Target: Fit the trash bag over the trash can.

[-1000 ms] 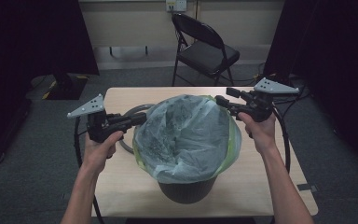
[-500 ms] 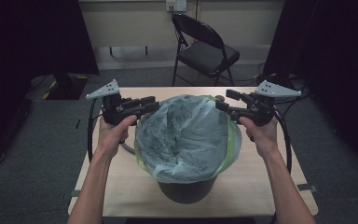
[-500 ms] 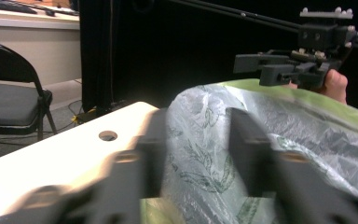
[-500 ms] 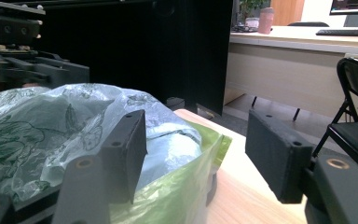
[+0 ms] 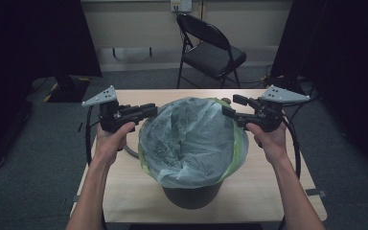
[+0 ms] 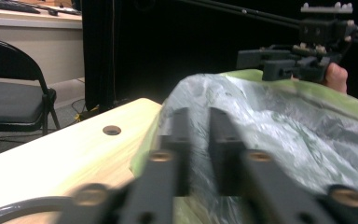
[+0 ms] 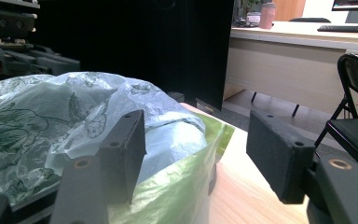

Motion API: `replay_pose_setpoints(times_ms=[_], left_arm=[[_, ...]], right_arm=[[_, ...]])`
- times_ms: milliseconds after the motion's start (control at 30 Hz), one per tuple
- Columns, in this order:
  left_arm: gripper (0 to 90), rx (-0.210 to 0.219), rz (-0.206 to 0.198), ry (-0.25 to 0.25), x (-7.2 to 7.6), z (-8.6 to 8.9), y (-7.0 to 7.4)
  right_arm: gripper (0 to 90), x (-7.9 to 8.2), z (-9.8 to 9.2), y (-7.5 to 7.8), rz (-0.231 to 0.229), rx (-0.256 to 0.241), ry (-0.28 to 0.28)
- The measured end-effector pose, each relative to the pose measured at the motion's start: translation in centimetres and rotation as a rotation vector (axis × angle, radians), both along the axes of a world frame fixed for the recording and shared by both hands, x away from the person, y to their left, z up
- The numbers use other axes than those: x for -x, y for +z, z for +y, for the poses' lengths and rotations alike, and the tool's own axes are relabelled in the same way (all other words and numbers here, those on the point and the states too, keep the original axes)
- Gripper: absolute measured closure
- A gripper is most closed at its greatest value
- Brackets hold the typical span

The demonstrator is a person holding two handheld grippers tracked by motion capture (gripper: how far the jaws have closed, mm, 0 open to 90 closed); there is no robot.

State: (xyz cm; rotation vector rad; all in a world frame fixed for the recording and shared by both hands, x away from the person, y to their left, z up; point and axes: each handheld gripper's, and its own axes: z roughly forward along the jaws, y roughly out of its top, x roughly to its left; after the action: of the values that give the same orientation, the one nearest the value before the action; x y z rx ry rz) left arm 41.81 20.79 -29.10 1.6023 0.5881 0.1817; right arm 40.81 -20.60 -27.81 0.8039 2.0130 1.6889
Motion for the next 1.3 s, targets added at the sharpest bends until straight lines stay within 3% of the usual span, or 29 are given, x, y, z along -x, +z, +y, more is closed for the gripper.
replay_pose_setpoints(times_ms=[33, 100, 167, 233, 300, 400, 467, 600, 700, 800, 867, 1000, 1100, 1200, 1300], left_arm=[[61.3, -0.003, 0.003, 0.000, -0.2, -0.1, 0.1], [51.6, -0.065, 0.011, 0.024, -0.9, -0.8, 0.0], [50.9, -0.066, 0.043, 0.011, -1.7, -1.2, -0.4], [65.7, -0.033, 0.044, -0.040, -1.8, -1.2, -0.7], [75.1, -0.022, 0.029, -0.008, -1.6, -1.2, -0.6], [88.9, -0.015, 0.024, -0.001, -1.4, -0.6, -0.3], [90.0, -0.017, 0.021, -0.009, -1.1, -0.3, -0.3], [90.0, -0.021, 0.015, 0.026, -0.3, 0.2, -0.4], [90.0, -0.048, 0.023, 0.046, 0.5, 0.8, -0.8], [90.0, -0.042, 0.027, 0.044, 1.4, 1.5, -1.5], [90.0, -0.053, 0.034, 0.045, 1.9, 2.0, -1.8], [90.0, -0.071, 0.045, 0.028, 2.9, 2.4, -2.8], [90.0, -0.077, 0.044, 0.034, 2.8, 2.8, -3.0], [84.3, -0.021, 0.036, 0.064, 2.5, 3.4, -2.8], [72.0, 0.034, 0.017, 0.070, 2.1, 3.6, -2.3]], right_arm=[[37.0, 0.0, 0.0, 0.0, -0.001, -0.003, 0.001], [37.0, -0.1, 0.1, 0.0, -0.006, -0.007, 0.004], [36.9, -0.1, 0.1, 0.1, -0.008, -0.005, 0.008], [36.7, -0.1, 0.2, 0.0, -0.008, -0.004, 0.009], [36.2, 0.0, 0.1, 0.0, -0.008, 0.004, 0.010], [35.9, 0.1, -0.1, 0.1, -0.003, 0.009, 0.007], [35.9, 0.2, -0.3, 0.2, -0.007, 0.005, 0.006], [35.8, 0.4, -0.5, 0.3, -0.009, -0.001, 0.007], [35.9, 0.6, -0.3, 0.3, -0.004, 0.018, 0.021], [37.4, 0.7, -0.1, 0.2, 0.001, 0.039, 0.039], [43.2, 0.7, 0.0, 0.0, 0.010, 0.063, 0.036], [58.7, 0.4, -0.2, -0.5, 0.030, 0.058, 0.050], [70.2, -0.1, -0.2, -0.8, 0.037, 0.053, 0.048], [80.2, -0.3, -0.3, -0.8, 0.026, 0.021, 0.052], [89.1, -0.7, -0.8, -0.7, 0.022, -0.015, 0.032]])
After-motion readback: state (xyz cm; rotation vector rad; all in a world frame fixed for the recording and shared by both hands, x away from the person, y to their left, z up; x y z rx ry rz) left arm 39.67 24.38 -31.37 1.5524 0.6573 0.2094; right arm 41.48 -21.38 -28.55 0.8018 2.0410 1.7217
